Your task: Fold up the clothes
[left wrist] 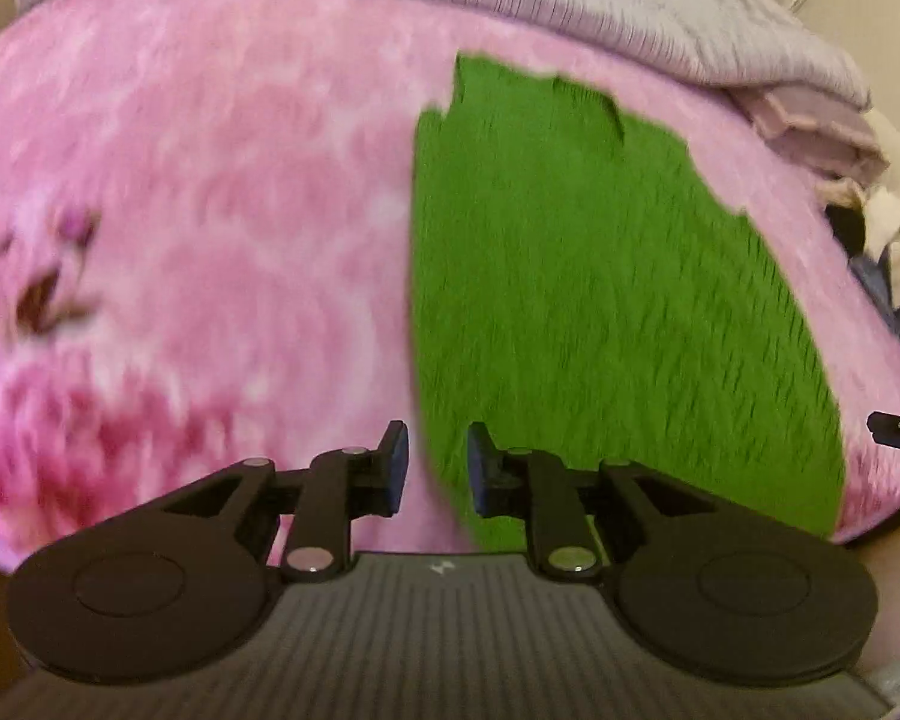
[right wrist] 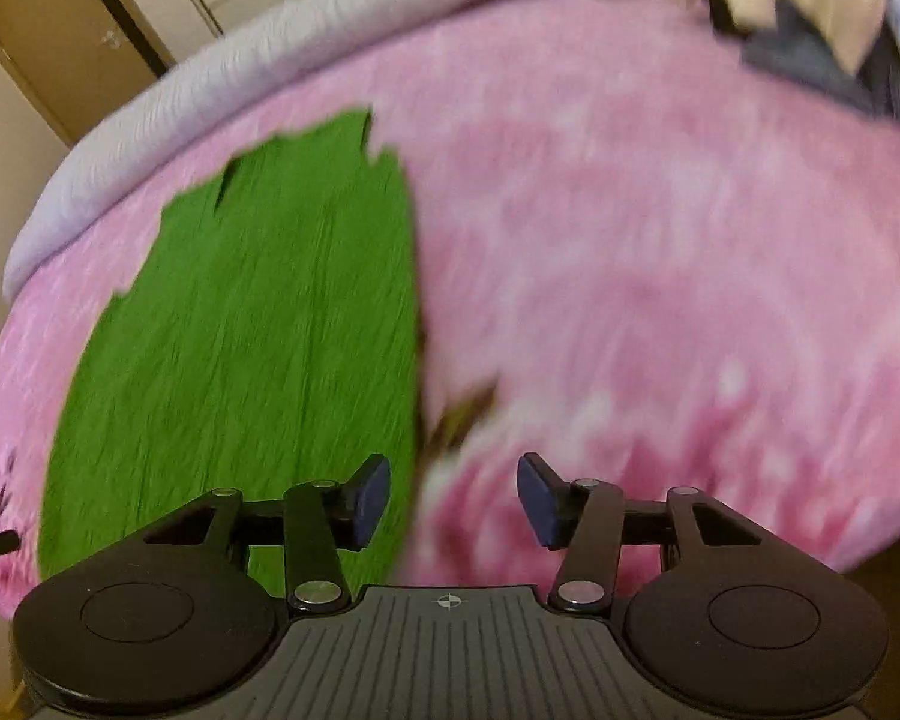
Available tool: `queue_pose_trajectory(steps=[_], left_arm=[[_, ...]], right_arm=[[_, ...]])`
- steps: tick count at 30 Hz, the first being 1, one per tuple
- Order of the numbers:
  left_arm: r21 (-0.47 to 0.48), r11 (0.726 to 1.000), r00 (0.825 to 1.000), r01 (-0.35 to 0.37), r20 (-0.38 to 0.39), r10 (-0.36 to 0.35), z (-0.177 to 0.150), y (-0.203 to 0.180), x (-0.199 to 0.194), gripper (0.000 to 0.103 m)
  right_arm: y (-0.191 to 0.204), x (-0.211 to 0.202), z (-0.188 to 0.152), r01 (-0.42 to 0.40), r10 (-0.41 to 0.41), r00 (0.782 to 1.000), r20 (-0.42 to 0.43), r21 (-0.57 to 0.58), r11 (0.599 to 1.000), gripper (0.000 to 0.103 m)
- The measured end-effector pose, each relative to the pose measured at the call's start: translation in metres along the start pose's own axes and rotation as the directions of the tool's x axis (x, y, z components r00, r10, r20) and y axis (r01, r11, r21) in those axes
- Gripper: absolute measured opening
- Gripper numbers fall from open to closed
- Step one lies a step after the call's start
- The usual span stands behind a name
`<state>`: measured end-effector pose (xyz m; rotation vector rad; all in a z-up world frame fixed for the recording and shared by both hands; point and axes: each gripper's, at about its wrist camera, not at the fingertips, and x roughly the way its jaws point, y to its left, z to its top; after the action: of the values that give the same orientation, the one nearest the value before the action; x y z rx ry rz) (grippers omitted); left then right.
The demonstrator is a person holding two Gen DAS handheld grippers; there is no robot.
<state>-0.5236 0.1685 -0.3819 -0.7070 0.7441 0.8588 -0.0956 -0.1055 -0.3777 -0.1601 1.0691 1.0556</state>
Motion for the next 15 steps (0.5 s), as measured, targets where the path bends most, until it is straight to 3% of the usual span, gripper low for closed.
queue_pose_trajectory(steps=[2, 7, 8, 10, 15], left_arm=[[0.029, 0.999, 1.0, 0.028, 0.002, -0.028, 0.023, -0.014, 0.019, 0.016], [0.147, 0.983, 0.993, 0.112, -0.049, -0.106, 0.08, -0.064, 0.097, 0.016], [0.17, 0.977, 0.991, 0.127, -0.061, -0.118, 0.091, -0.073, 0.112, 0.016], [0.189, 0.972, 0.989, 0.142, -0.062, -0.132, 0.109, -0.083, 0.134, 0.016], [0.207, 0.963, 0.985, 0.17, -0.041, -0.165, 0.148, -0.096, 0.177, 0.016]], right_arm=[[-0.002, 0.007, 0.017, -0.043, 0.044, 0.999, 0.026, -0.017, 0.999, 0.051], [0.019, 0.065, 0.059, -0.116, 0.113, 0.993, -0.026, -0.136, 0.984, 0.05], [0.019, 0.077, 0.071, -0.122, 0.12, 0.993, -0.023, -0.144, 0.982, 0.048], [0.019, 0.102, 0.095, -0.137, 0.137, 0.991, -0.015, -0.153, 0.979, 0.032], [0.008, 0.161, 0.167, -0.24, 0.241, 0.97, 0.014, -0.063, 0.969, 0.023]])
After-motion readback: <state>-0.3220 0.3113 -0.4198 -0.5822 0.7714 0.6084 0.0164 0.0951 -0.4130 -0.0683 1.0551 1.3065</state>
